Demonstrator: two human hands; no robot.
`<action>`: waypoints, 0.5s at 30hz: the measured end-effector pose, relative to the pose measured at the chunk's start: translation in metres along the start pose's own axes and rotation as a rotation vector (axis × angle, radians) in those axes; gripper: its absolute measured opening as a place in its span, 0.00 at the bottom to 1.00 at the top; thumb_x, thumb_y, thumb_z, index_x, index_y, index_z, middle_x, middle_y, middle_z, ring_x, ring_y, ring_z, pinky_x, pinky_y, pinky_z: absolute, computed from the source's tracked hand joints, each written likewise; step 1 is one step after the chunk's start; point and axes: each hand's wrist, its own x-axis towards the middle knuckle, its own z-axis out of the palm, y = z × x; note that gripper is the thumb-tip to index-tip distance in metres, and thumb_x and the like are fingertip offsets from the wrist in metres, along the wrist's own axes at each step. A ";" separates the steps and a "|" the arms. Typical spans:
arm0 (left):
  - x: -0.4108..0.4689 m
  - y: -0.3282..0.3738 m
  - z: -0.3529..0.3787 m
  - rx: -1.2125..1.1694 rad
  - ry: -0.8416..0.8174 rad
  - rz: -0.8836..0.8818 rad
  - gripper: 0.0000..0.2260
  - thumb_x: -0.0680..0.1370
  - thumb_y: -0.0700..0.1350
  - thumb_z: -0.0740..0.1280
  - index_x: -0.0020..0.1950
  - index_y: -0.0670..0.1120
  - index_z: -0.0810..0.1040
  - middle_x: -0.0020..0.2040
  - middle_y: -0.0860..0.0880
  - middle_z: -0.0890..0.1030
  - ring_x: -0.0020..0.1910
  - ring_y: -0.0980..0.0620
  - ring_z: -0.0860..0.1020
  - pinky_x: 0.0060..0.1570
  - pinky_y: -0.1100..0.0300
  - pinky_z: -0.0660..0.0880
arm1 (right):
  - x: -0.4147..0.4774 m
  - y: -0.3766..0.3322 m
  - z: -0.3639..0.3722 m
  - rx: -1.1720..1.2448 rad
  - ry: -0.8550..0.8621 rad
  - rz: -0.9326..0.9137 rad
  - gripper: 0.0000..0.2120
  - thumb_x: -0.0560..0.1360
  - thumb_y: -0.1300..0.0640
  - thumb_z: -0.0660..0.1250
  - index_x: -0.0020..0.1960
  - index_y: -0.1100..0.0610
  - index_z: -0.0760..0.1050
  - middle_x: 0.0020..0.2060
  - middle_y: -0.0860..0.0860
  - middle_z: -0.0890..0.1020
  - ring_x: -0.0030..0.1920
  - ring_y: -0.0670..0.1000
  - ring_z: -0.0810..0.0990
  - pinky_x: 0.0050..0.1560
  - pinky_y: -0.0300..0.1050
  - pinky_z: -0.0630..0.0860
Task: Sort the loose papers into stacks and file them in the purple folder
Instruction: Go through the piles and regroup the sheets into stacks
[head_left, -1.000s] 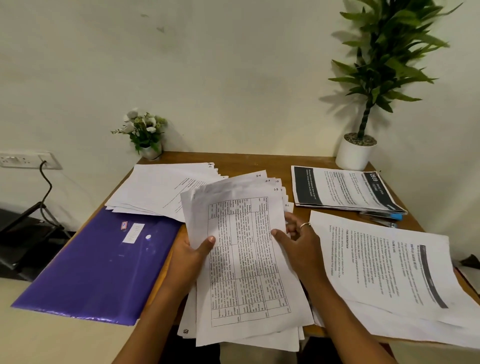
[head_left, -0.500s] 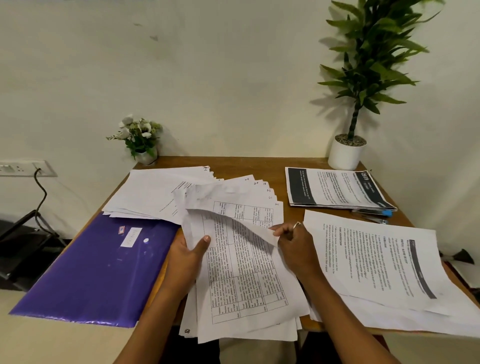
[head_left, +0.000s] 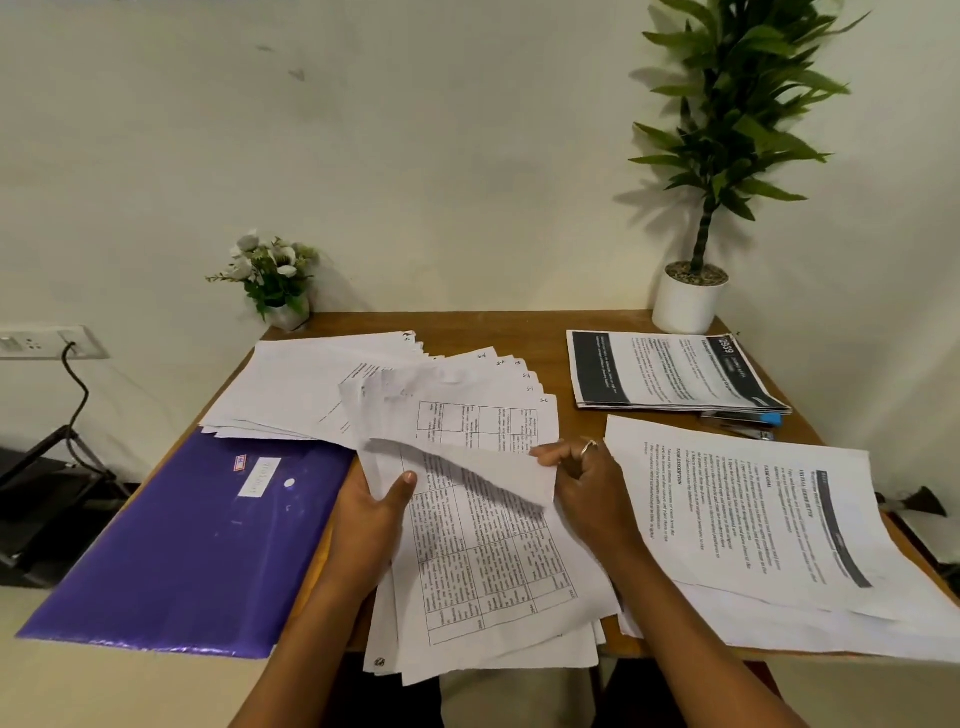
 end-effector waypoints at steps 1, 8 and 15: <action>0.000 0.000 0.000 0.006 0.006 0.005 0.20 0.80 0.49 0.69 0.71 0.49 0.74 0.62 0.53 0.83 0.61 0.55 0.81 0.50 0.67 0.79 | 0.000 0.000 -0.001 0.002 0.006 -0.019 0.07 0.74 0.57 0.76 0.45 0.50 0.79 0.54 0.46 0.84 0.55 0.47 0.83 0.50 0.43 0.84; 0.001 -0.002 0.000 0.045 0.012 -0.026 0.19 0.79 0.49 0.69 0.70 0.51 0.74 0.60 0.52 0.83 0.57 0.53 0.83 0.50 0.59 0.83 | 0.000 -0.005 -0.003 0.116 -0.031 0.050 0.11 0.77 0.59 0.73 0.54 0.47 0.77 0.58 0.43 0.81 0.59 0.47 0.81 0.50 0.33 0.81; 0.000 -0.001 0.002 0.099 0.021 -0.011 0.19 0.80 0.48 0.69 0.70 0.50 0.73 0.61 0.53 0.82 0.54 0.58 0.82 0.39 0.72 0.77 | 0.019 -0.018 -0.007 0.133 0.109 0.070 0.06 0.77 0.55 0.73 0.54 0.48 0.80 0.66 0.41 0.77 0.61 0.42 0.77 0.52 0.29 0.74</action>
